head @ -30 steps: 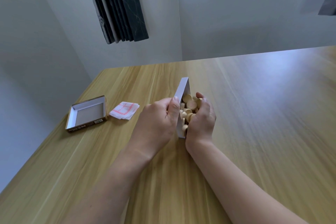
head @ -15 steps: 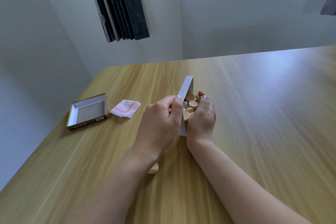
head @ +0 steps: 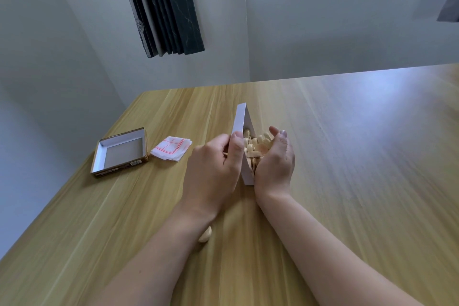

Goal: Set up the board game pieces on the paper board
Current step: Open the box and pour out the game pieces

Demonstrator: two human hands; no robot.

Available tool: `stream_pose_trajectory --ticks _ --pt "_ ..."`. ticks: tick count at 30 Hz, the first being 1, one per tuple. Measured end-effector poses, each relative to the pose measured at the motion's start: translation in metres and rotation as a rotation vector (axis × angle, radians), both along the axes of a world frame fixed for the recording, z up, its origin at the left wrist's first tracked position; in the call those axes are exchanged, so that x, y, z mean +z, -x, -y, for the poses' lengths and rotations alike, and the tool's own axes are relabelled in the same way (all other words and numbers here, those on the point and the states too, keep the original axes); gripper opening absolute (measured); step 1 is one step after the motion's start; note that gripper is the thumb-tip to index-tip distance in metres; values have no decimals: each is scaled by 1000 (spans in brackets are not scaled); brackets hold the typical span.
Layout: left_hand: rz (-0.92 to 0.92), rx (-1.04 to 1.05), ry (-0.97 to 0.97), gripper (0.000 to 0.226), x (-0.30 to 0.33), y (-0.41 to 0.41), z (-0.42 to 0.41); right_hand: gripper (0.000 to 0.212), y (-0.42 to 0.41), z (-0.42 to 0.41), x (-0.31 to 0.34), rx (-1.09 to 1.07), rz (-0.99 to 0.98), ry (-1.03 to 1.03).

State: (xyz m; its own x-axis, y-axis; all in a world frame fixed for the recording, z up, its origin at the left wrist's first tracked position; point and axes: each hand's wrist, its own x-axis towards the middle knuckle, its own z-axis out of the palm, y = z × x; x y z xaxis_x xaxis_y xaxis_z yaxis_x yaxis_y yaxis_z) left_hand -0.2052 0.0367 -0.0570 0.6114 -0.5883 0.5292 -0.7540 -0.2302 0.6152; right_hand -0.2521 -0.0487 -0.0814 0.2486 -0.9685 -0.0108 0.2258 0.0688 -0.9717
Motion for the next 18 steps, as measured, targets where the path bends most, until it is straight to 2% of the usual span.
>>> stream_pose_trajectory --ticks 5,9,12,18 --pt "56 68 -43 48 10 -3 -2 59 -3 0 -1 28 27 -51" --pt "86 90 -106 50 18 -5 -4 49 -1 0 0 64 14 -43" --pt "72 111 -160 53 18 -5 -3 57 -2 -1 -1 80 12 -38" --pt "83 163 -144 41 21 -10 -4 51 0 2 -1 92 -17 -6"
